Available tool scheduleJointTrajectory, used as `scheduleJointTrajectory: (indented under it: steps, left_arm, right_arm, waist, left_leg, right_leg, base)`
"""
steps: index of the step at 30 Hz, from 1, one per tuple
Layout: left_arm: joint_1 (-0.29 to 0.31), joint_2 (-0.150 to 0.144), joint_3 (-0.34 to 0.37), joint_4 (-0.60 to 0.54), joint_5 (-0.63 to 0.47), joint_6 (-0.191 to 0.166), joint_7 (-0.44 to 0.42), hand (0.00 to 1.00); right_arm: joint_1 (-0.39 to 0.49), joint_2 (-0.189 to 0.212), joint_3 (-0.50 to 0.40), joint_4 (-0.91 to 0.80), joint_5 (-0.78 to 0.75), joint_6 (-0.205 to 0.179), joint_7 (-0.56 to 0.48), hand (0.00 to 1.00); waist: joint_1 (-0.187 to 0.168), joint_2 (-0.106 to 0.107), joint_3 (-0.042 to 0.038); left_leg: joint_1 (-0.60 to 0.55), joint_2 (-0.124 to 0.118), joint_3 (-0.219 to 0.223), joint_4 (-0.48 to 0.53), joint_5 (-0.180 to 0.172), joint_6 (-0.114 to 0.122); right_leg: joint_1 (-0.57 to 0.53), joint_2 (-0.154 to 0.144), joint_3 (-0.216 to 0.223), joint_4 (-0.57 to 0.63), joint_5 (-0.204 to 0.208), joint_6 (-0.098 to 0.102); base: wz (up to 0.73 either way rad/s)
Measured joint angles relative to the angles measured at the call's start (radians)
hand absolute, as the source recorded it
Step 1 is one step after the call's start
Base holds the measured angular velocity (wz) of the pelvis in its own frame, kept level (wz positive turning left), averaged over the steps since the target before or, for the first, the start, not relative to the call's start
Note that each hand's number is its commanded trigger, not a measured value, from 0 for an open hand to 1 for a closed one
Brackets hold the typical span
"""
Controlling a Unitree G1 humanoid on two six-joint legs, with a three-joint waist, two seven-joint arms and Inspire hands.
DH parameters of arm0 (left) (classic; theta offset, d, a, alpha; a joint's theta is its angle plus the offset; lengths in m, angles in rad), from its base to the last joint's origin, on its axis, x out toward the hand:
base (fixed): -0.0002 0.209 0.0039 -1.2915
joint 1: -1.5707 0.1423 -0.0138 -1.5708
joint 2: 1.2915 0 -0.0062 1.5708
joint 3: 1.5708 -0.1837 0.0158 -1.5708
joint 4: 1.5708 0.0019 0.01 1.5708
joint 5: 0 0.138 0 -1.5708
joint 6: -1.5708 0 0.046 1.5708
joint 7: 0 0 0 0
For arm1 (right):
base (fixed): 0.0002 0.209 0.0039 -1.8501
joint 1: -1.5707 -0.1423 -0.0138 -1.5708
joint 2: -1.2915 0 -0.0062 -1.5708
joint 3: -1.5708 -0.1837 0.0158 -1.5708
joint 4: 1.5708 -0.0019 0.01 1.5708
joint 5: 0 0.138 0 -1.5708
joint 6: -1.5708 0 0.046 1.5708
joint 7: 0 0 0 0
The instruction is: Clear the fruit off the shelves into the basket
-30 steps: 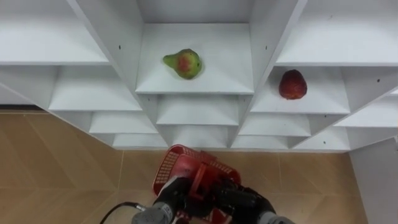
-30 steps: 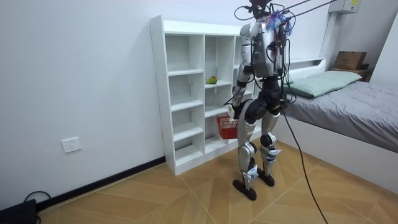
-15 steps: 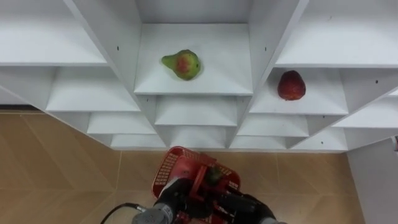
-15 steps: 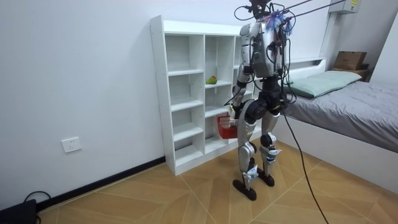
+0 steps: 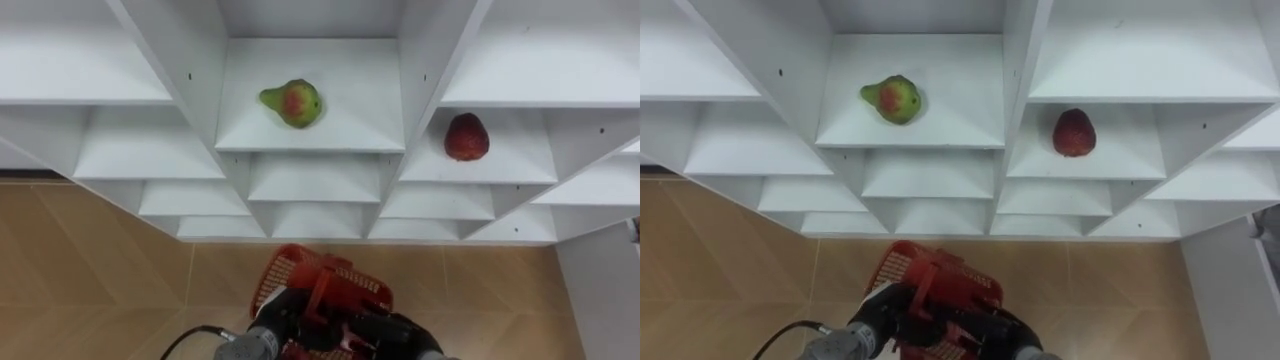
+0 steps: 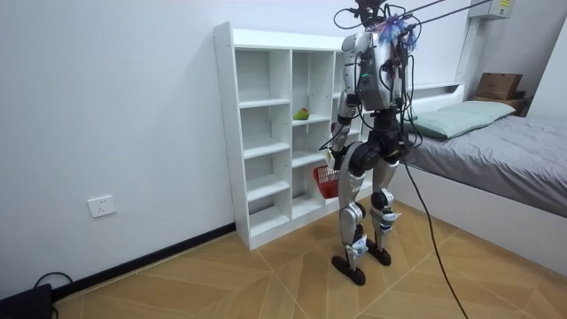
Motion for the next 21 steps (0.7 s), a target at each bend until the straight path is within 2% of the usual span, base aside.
scheduleJointTrajectory:
  steps: [5,14,18,21]
  left_arm:
    - [-0.003,0.000,-0.001,0.000,0.000,0.000,0.011,1.00]
    - [-0.002,0.002,0.002,0.018,0.000,0.000,0.020,1.00]
    - [-0.002,0.016,0.005,0.018,0.000,0.000,0.020,1.00]
    - [0.002,0.034,0.006,0.018,-0.033,0.000,0.020,1.00]
  right_arm:
    - [0.000,0.001,0.000,0.000,0.001,0.000,0.000,0.00]
    - [0.003,-0.001,0.001,0.000,0.001,0.005,0.000,0.00]
    - [0.008,-0.005,-0.001,-0.001,-0.003,0.015,0.000,0.00]
    - [0.014,-0.008,-0.001,-0.008,-0.032,0.014,0.000,0.00]
  waist:
    - [-0.014,-0.001,-0.0006]
    - [-0.010,0.000,-0.0026]
    - [-0.008,0.000,-0.0030]
    - [-0.008,0.001,-0.0071]
  left_leg:
    - [0.000,0.000,0.000,0.000,0.000,0.000]
    - [0.024,0.000,0.001,0.001,0.000,0.000]
    - [0.038,0.000,0.001,0.000,0.000,0.000]
    - [0.041,0.001,0.001,-0.004,0.000,0.000]
  right_leg:
    - [0.001,0.000,0.000,0.000,0.000,0.000]
    - [0.025,0.001,0.000,0.000,0.000,0.000]
    - [0.038,0.000,0.000,0.000,0.000,0.000]
    - [0.040,0.001,-0.001,-0.003,0.000,0.000]
  base:
    - [0.00]
    - [0.00]
    - [0.00]
    - [0.00]
